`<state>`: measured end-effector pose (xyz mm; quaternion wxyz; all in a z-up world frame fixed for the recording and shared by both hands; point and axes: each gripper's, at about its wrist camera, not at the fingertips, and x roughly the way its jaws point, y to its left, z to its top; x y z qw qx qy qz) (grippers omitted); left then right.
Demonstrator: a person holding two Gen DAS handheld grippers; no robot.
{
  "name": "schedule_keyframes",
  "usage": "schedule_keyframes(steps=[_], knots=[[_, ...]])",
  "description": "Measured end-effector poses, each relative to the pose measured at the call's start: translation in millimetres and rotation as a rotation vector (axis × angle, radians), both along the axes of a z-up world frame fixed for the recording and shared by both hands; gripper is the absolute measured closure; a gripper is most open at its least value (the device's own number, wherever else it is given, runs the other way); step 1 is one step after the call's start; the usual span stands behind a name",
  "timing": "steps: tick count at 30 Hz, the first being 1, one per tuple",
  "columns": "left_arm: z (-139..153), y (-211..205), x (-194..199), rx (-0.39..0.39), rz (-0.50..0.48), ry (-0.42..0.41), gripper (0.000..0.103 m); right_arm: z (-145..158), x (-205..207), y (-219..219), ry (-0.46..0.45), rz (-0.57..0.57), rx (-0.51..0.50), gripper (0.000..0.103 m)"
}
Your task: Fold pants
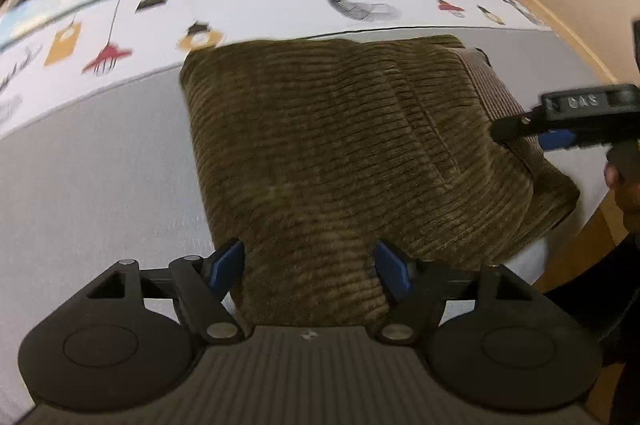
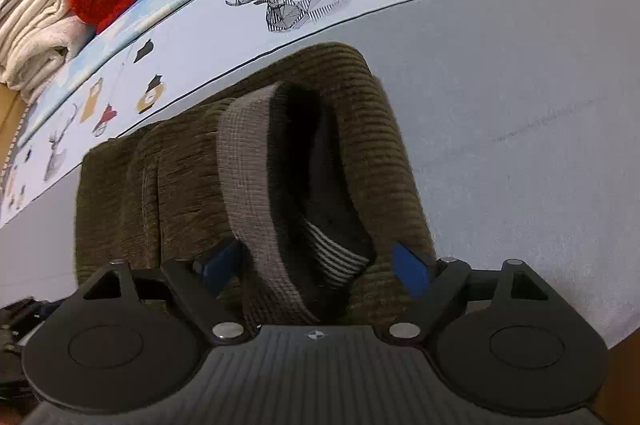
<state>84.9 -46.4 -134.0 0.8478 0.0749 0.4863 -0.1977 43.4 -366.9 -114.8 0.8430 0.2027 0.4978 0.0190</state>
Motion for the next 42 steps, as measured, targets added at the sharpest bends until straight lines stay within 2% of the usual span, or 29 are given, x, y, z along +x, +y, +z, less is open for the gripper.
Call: schedule_keyframes(steps=[1,3,5,6,7,8,10,14,17,19,21,22,23,26,27,28,30,32,34,35,36,37,38,39,40,42], knots=[[-2,0,0,0.008,-0.007,-0.002,0.024,0,1,3,-0.005,0.001,0.002,0.025],[-3,2,2,0.001,0.003,0.01,0.024,0,-1,10,-0.025,-0.003,-0.026,0.029],[0,2,-1,-0.005,0.011,0.019,0.024,6,-4,20,-0.064,0.023,-0.076,0.049],[0,4,-1,-0.004,0.011,0.021,0.024,9,-6,25,-0.088,0.037,-0.102,0.053],[1,4,-1,-0.004,0.012,0.023,0.024,13,-8,27,-0.111,0.042,-0.133,0.064],[0,3,0,-0.004,0.012,0.025,0.024,16,-9,28,-0.127,0.042,-0.144,0.066],[0,-1,0,-0.001,0.012,0.022,0.024,24,-15,25,-0.166,0.022,-0.139,0.077],[7,2,-3,-0.023,0.023,0.003,0.024,56,-37,17,-0.308,-0.015,-0.088,0.084],[12,3,-5,-0.057,0.026,-0.006,0.024,79,-59,18,-0.422,0.008,-0.141,0.088],[15,1,-6,-0.07,0.018,-0.013,0.023,86,-69,16,-0.45,0.001,-0.174,0.088],[14,-4,-7,-0.056,0.005,-0.014,0.023,81,-70,8,-0.413,-0.015,-0.184,0.088],[12,-6,-7,-0.042,-0.002,-0.014,0.023,73,-66,4,-0.362,-0.032,-0.189,0.09],[10,-9,-7,-0.021,-0.009,-0.014,0.023,62,-59,-2,-0.291,-0.051,-0.198,0.102],[1,-15,-7,0.051,-0.022,-0.012,0.023,22,-38,-17,-0.029,-0.1,-0.256,0.103],[0,-13,-5,0.049,-0.012,-0.004,0.023,14,-34,-24,0.017,-0.132,-0.239,0.103],[0,-11,-4,0.033,-0.002,0.006,0.023,14,-34,-30,0.012,-0.163,-0.206,0.103],[1,-6,-1,0.013,0.019,0.021,0.023,35,-39,-33,-0.112,-0.184,-0.217,0.099],[3,-4,1,0.005,0.031,0.021,0.023,65,-50,-26,-0.295,-0.164,-0.261,0.099],[7,-4,2,0.007,0.038,0.003,0.023,82,-59,-19,-0.436,-0.097,-0.252,0.098],[9,-4,4,0.006,0.048,-0.011,0.023,84,-58,-10,-0.467,-0.021,-0.231,0.096],[13,-3,6,0.004,0.067,-0.029,0.027,80,-54,-2,-0.45,0.05,-0.205,0.09],[18,-1,6,0.002,0.101,-0.064,0.042,70,-47,3,-0.393,0.11,-0.176,0.084],[25,3,7,0.005,0.144,-0.113,0.051,53,-37,9,-0.28,0.164,-0.158,0.084],[32,6,8,0.0,0.166,-0.15,0.066,37,-30,12,-0.179,0.187,-0.165,0.083],[41,9,11,-0.023,0.183,-0.184,0.077,24,-28,14,-0.126,0.196,-0.186,0.083],[56,15,26,-0.087,0.189,-0.194,0.083,29,-28,17,-0.142,0.217,-0.214,0.084]])
